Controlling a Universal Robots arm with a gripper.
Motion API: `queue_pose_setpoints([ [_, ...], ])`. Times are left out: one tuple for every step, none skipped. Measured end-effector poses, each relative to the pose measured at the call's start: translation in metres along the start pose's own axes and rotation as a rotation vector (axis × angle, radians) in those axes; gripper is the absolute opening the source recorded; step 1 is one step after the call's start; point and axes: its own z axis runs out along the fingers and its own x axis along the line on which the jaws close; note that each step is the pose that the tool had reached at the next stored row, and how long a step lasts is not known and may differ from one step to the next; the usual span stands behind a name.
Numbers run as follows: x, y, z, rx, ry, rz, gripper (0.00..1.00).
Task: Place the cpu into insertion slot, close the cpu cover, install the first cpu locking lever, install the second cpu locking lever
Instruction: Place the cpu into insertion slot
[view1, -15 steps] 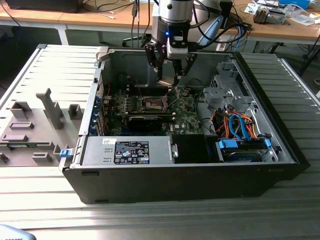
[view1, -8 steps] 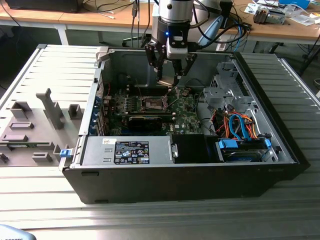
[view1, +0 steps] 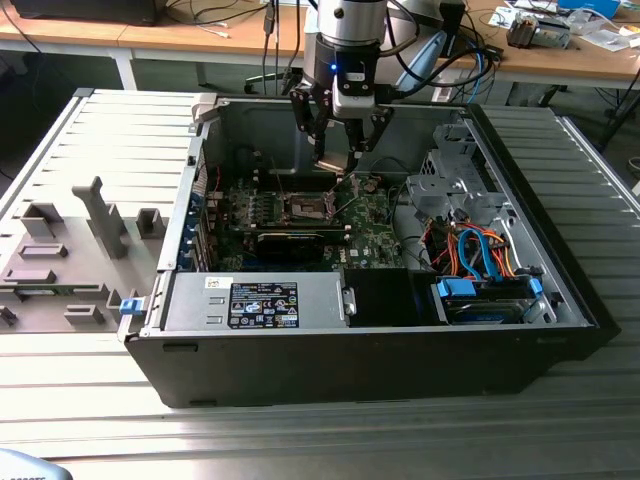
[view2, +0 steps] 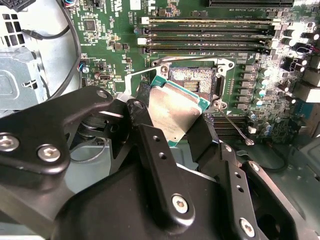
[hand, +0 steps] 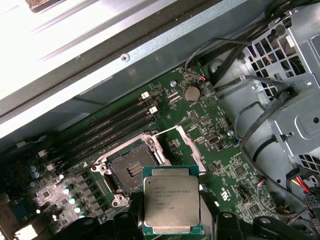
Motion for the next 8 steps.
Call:
queue_pose_setpoints([
  [0.0, 0.0, 0.0, 0.0001, 0.0001, 0.001, 0.55],
  [0.0, 0.0, 0.0, 0.0001, 0.0001, 0.002, 0.55],
  [0.0, 0.0, 0.0, 0.0001, 0.0002, 0.003, 0.55],
  [0.0, 0.0, 0.0, 0.0001, 0.0002, 0.004, 0.55],
  [0.0, 0.0, 0.0, 0.0002, 0.0002, 0.005, 0.55],
  [0.0, 0.0, 0.0, 0.0002, 0.0003, 0.006, 0.55],
  [0.0, 0.0, 0.0, 0.0002, 0.0003, 0.006, 0.55],
  [0.0, 0.0, 0.0, 0.0002, 0.0003, 0.007, 0.55],
])
